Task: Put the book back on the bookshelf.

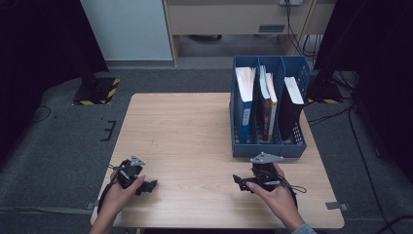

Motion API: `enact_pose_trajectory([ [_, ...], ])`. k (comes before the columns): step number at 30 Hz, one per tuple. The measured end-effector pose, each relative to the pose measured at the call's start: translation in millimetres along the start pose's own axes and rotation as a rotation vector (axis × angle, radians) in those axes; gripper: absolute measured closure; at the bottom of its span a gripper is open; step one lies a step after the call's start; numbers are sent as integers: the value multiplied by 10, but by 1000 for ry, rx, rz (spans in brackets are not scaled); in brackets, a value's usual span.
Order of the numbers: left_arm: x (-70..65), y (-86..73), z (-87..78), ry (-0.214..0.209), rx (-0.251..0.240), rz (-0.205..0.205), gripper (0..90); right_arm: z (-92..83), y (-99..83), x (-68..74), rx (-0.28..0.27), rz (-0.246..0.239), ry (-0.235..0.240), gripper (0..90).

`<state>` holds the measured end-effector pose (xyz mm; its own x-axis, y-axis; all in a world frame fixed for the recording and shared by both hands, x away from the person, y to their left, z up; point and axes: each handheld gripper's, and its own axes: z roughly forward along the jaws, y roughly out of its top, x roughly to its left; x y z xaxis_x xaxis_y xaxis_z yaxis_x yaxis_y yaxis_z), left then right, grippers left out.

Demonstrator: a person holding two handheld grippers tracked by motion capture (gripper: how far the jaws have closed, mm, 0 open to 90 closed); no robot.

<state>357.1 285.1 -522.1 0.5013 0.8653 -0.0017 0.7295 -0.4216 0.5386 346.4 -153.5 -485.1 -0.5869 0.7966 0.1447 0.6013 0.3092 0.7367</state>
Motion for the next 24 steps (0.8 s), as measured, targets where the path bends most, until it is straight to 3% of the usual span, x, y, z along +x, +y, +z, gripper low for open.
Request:
enact_pose_trajectory([
  [6, 1, -1, 0, -1, -1, 4, 0, 198, -29, 145, 23, -44, 3, 75],
  [16, 0, -5, 0, -1, -4, 6, 0, 516, 9, 414, 51, -106, 50, 69],
  [24, -2, -2, 2, -3, -4, 10, 0, 705, 57, 548, 60, -111, 62, 72],
])
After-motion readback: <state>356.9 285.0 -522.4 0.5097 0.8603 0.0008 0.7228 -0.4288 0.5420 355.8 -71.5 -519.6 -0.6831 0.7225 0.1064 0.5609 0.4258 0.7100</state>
